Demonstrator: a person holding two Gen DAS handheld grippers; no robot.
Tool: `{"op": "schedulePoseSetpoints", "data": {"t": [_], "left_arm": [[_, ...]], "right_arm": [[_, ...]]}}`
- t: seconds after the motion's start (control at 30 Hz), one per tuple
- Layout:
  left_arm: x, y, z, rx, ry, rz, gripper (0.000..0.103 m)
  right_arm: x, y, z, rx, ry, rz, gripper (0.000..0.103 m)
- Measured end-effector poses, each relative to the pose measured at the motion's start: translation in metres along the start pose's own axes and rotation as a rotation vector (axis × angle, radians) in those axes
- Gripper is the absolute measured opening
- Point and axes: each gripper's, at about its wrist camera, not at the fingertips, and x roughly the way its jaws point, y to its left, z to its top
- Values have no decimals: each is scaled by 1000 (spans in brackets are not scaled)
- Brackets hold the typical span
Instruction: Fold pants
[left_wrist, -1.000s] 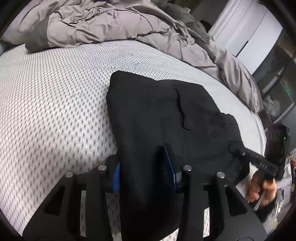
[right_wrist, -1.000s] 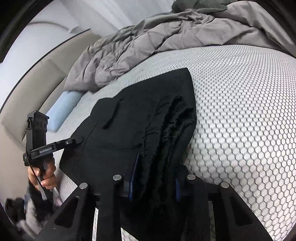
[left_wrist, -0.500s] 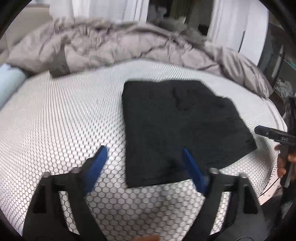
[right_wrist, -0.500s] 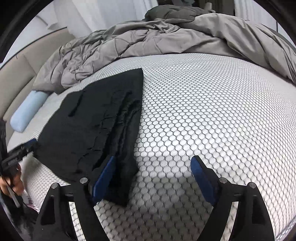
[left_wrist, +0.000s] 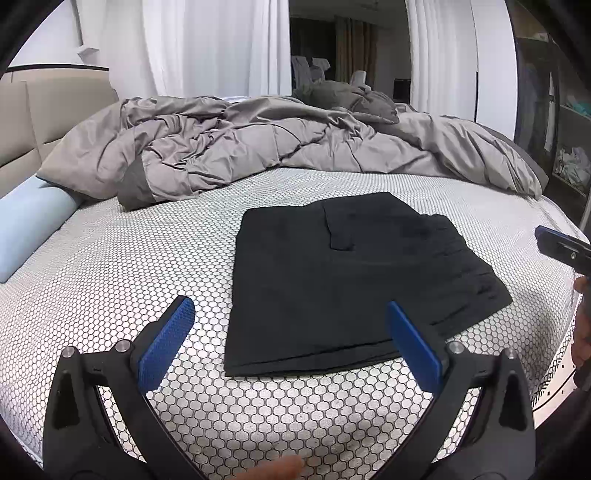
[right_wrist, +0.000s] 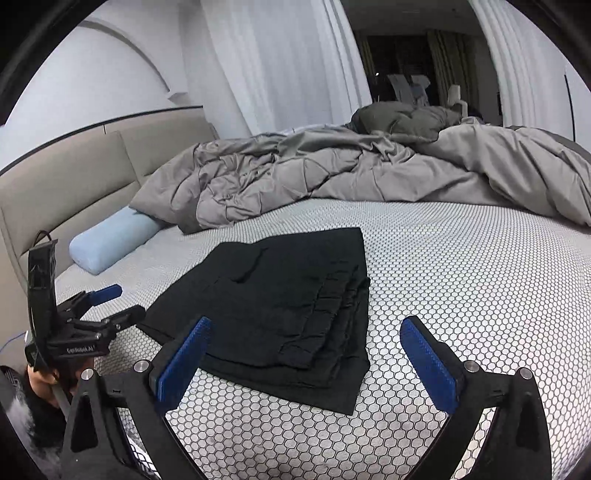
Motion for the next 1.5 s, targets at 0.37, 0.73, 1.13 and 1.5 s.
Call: {"op": "schedulePoseSetpoints", "data": {"t": [0.37,0.73,1.13,1.5], "left_arm": [[14,11,3,-34,-4,9,102],[9,6,4,-18,-20,8,102],[11,11,3,-12,-16,11,102],[13,16,4,-8,-17,9,102]], "right_arm": [[8,13,-2,15,-46,19,103],[12,15,-3,-8,-35,19,103],[13,14,-2,-10,-25,19,103],[15,13,0,-10,-22,22,103]]}}
